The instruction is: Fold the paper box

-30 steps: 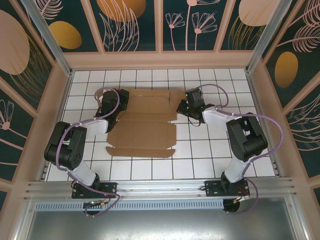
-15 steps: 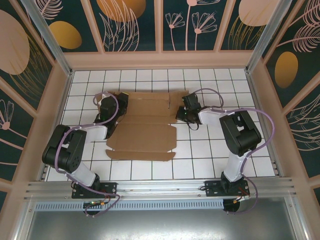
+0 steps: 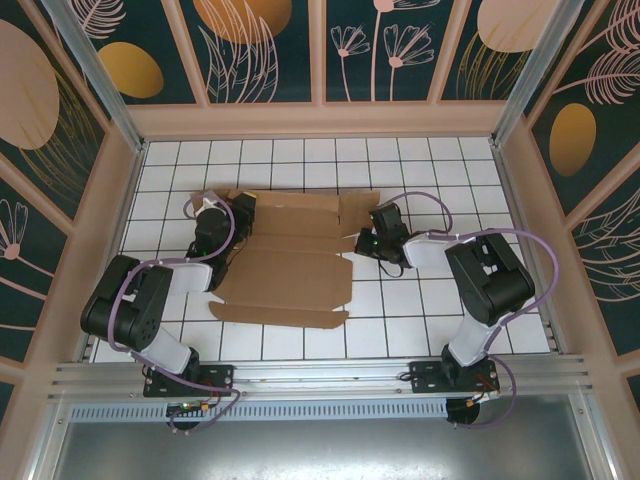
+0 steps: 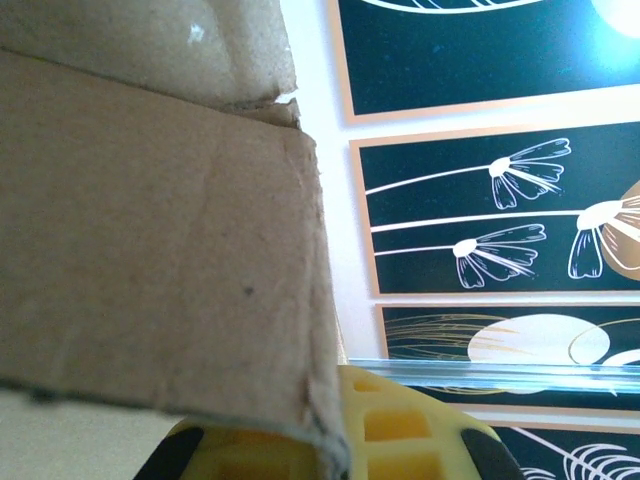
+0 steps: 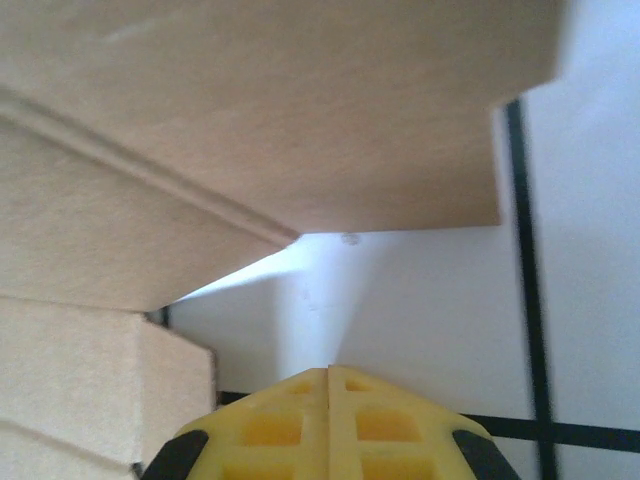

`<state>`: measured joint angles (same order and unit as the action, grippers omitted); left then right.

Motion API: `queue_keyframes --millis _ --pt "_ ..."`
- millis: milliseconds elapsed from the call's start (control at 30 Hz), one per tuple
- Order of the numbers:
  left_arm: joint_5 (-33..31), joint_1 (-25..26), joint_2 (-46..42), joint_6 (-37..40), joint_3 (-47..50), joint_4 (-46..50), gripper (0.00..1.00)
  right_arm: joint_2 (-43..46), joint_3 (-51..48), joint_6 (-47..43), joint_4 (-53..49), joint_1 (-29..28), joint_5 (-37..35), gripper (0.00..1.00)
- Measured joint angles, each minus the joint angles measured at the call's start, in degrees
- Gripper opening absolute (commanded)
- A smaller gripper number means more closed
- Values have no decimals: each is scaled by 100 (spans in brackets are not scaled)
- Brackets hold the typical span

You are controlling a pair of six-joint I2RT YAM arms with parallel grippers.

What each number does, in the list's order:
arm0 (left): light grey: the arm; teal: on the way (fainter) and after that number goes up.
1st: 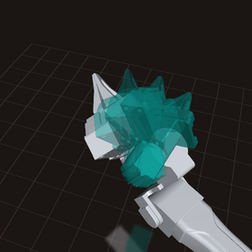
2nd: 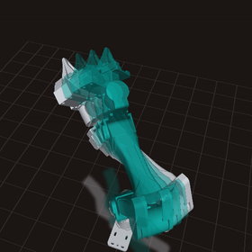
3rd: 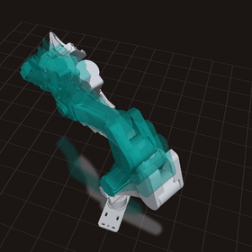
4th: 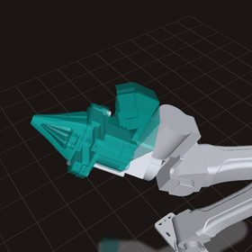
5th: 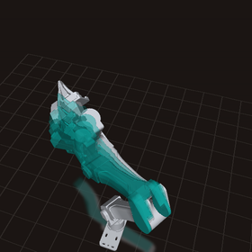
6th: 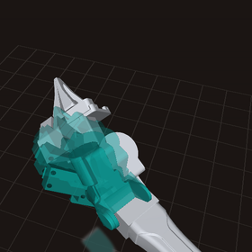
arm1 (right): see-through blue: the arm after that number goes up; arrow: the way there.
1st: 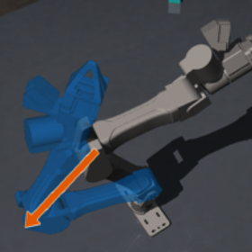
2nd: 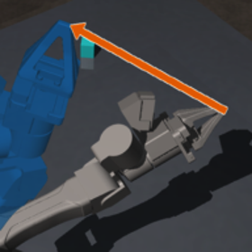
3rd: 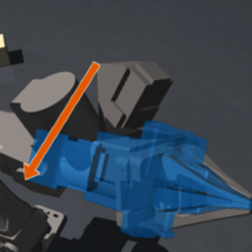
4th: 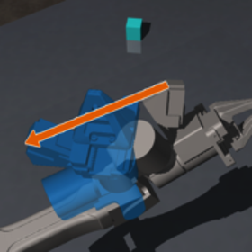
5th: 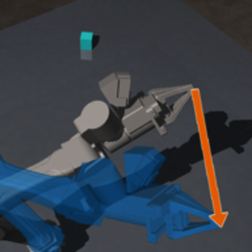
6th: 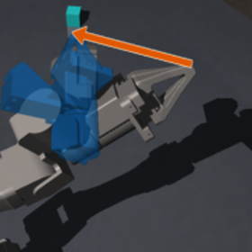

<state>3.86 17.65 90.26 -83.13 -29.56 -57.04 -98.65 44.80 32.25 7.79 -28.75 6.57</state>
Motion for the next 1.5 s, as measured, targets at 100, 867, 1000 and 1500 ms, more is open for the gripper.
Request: queue_keyframes --millis 100,867,1000,1500 --pt "-15 -2 0 0 0 -26 0 2 -42 76 190 -24 293 2" --pt "-98 0 0 -2 22 -31 0 -612 310 778 1137 -560 1003 7" --pt "-146 0 0 -4 33 -39 0 -728 350 844 1187 -614 918 8" --pt "-136 15 -184 63 120 90 0 2618 -673 -822 828 -304 837 0"
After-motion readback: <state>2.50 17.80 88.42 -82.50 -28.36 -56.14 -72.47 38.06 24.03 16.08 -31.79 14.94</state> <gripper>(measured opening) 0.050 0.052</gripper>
